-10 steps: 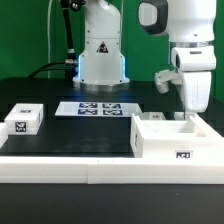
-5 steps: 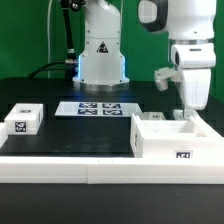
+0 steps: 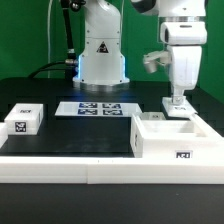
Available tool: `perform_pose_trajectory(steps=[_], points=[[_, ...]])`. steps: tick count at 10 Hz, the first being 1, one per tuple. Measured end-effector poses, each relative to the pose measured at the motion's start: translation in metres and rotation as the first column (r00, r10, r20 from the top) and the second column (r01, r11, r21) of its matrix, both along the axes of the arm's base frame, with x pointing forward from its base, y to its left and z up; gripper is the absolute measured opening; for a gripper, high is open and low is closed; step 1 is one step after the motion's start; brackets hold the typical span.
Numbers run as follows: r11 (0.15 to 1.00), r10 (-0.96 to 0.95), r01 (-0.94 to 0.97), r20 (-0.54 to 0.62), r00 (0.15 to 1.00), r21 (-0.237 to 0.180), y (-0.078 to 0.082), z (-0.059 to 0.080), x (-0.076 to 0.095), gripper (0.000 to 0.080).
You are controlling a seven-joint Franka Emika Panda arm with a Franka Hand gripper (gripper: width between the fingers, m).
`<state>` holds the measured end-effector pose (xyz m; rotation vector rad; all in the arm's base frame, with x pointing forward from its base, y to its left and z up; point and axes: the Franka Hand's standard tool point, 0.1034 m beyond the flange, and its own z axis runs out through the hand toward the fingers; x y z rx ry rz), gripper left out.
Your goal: Assemble cabinet
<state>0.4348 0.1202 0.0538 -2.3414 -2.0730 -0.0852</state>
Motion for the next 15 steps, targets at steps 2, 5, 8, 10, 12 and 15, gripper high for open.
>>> perform_pose_trajectory(steps=[2,5,8,10,12,15], points=[[1.000,-0.023,0.023,0.004,1.000,0.001,-0.005,0.002,0.003,0.0070],[1.000,-0.024,0.024,0.002,1.000,0.001,-0.005,0.001,0.002,0.0070],[1.000,-0.023,0.023,0.009,1.000,0.005,-0.002,0.003,0.016,0.0070],[1.000,-0.022,0.022,0.009,1.000,0.004,-0.002,0.004,0.021,0.0070],[1.000,-0.023,0.022,0.006,1.000,0.004,-0.002,0.003,0.019,0.0070],[1.000,-0.022,0.022,0.008,1.000,0.004,-0.003,0.002,0.022,0.0070]])
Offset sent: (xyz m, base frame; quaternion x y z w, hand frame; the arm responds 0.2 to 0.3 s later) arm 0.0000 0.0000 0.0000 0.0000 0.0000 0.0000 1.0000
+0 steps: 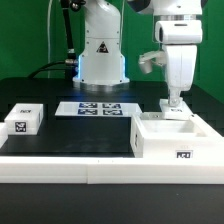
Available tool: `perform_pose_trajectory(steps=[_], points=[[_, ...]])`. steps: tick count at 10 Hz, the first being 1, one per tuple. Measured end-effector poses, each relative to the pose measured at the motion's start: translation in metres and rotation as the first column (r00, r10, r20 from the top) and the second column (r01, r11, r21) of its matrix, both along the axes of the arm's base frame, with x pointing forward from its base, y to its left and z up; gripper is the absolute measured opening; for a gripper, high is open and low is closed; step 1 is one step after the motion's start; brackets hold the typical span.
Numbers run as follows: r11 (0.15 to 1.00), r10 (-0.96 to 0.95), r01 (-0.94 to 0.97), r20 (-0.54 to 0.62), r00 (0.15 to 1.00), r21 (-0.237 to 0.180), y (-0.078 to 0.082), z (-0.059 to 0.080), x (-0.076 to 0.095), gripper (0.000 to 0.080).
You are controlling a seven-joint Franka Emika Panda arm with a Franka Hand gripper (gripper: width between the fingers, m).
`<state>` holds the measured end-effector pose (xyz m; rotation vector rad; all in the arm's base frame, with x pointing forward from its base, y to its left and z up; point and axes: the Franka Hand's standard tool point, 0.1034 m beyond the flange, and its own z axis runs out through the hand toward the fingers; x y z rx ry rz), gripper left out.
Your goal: Assemble cabinet
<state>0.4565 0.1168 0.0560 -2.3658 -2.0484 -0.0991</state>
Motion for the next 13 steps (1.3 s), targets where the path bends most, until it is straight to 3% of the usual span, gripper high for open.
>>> perform_pose_trajectory(steps=[4,8,10,13], points=[[1.000,-0.006,0.006,0.008,1.000,0.006,-0.002,-0.001,0.010,0.0070],[1.000,-0.011,0.011,0.018,1.000,0.012,-0.001,-0.002,0.008,0.0070],[0.998,0.059,-0.060,0.033,0.998,0.012,-0.003,-0.003,0.015,0.0070],[0.998,0.060,-0.060,0.028,0.998,0.009,-0.004,0.000,0.042,0.0070]])
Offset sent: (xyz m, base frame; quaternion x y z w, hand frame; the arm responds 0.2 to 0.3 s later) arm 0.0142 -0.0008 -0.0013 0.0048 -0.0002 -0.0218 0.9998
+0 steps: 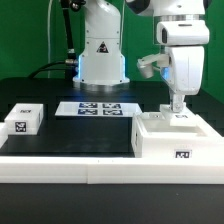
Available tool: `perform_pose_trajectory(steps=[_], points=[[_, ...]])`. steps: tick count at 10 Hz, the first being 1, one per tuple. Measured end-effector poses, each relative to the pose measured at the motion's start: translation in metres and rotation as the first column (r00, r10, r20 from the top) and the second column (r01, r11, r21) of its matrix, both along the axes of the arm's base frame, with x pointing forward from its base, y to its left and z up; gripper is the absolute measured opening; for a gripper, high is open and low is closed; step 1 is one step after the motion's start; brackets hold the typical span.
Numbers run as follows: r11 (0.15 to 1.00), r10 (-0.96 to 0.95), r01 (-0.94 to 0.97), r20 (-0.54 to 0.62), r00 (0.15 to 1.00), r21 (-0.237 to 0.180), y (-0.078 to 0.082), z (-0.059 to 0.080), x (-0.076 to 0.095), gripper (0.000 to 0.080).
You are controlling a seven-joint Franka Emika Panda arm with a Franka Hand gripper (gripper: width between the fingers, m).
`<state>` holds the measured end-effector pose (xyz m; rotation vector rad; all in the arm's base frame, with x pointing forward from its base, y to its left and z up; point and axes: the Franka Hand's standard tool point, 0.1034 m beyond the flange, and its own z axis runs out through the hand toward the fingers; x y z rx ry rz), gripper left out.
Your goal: Assemble cabinet
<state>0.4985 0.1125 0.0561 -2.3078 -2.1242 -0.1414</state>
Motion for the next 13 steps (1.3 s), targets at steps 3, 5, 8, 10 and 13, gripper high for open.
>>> perform_pose_trajectory(steps=[3,5,8,10,13], points=[[1.000,-0.019,0.019,-0.013,1.000,-0.004,0.000,0.000,0.001,0.0070],[1.000,-0.019,0.019,-0.013,1.000,-0.004,0.000,0.000,0.001,0.0070],[1.000,-0.010,0.010,-0.026,1.000,-0.009,-0.002,0.001,0.022,0.0071],[1.000,-0.020,0.019,-0.042,0.999,-0.015,-0.003,0.002,0.040,0.0071],[0.999,-0.031,0.030,-0.045,0.999,-0.015,-0.005,0.001,0.059,0.0071]])
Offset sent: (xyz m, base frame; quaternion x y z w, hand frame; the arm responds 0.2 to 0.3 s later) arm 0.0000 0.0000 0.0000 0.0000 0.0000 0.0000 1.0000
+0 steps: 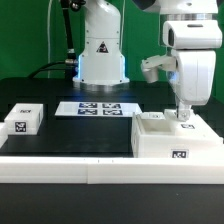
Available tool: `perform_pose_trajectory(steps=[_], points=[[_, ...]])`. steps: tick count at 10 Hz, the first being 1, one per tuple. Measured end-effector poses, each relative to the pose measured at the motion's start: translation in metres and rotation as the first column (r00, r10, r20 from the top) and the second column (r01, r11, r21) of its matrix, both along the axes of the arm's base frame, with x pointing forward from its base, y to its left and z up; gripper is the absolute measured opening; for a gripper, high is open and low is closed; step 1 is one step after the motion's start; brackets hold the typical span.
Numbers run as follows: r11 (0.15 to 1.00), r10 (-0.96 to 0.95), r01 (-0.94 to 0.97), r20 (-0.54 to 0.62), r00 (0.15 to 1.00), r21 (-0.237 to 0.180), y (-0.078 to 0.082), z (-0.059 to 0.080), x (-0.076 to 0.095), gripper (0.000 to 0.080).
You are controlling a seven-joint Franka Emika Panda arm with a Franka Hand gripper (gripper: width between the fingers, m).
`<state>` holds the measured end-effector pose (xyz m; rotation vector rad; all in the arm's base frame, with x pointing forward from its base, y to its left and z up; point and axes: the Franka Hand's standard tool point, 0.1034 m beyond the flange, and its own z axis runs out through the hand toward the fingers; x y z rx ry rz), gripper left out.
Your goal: Assemble cabinet
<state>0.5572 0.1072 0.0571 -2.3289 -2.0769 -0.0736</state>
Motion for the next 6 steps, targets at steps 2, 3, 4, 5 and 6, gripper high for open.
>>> perform_pose_trajectory(steps=[2,3,4,5,6], points=[[1.000,-0.009,0.009,-0.009,1.000,-0.003,-0.0010,0.0002,0.0115,0.0071],[1.000,-0.018,0.017,-0.011,1.000,-0.005,-0.0023,0.0004,0.0136,0.0071],[1.000,-0.020,0.020,-0.010,1.000,-0.006,-0.0033,0.0005,0.0138,0.0071],[1.000,-0.022,0.022,-0.010,1.000,-0.006,-0.0041,0.0006,0.0140,0.0071],[1.000,-0.022,0.022,-0.011,1.000,-0.006,-0.0041,0.0001,0.0136,0.0116]])
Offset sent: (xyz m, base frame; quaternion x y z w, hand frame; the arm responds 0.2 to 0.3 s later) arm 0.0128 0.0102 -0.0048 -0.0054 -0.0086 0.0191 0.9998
